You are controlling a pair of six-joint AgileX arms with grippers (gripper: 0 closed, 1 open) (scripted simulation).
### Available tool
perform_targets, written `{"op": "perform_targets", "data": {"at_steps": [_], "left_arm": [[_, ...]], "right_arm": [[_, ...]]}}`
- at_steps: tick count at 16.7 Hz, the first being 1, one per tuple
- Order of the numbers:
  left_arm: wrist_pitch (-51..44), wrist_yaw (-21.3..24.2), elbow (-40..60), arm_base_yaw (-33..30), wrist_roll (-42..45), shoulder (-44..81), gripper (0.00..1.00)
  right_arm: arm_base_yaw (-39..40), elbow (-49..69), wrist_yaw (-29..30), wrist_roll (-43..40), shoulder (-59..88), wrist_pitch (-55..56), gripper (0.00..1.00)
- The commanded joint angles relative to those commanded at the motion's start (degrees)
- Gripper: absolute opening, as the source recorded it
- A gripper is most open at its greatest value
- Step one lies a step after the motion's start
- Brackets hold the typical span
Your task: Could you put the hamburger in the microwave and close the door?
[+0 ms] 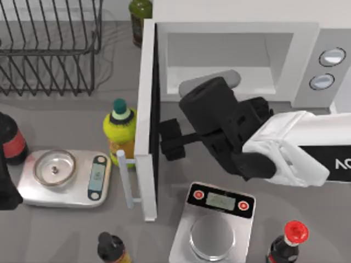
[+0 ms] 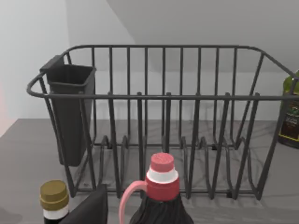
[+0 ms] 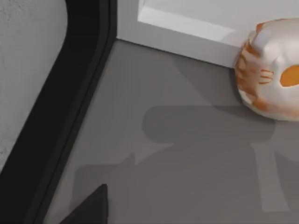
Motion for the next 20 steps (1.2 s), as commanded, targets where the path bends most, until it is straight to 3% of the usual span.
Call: {"op": "perform_targets", "data": {"at_steps": [8,15,20], "left_arm": [[0.00,0.00,0.00,0.00,0.00,0.00,1.00],[0.00,0.00,0.00,0.00,0.00,0.00,1.00],[0.00,0.00,0.00,0.00,0.00,0.00,1.00]], "right_arm": [[0.16,5.34,-0.10,-0.11,-5.38,-10.76,1.00],[-0.16,5.12,-0.25,-0.24,-5.93,-11.12,1.00],[-5.21,-1.76,-3.15,-2.34,-15.95,-9.81,1.00]]}}
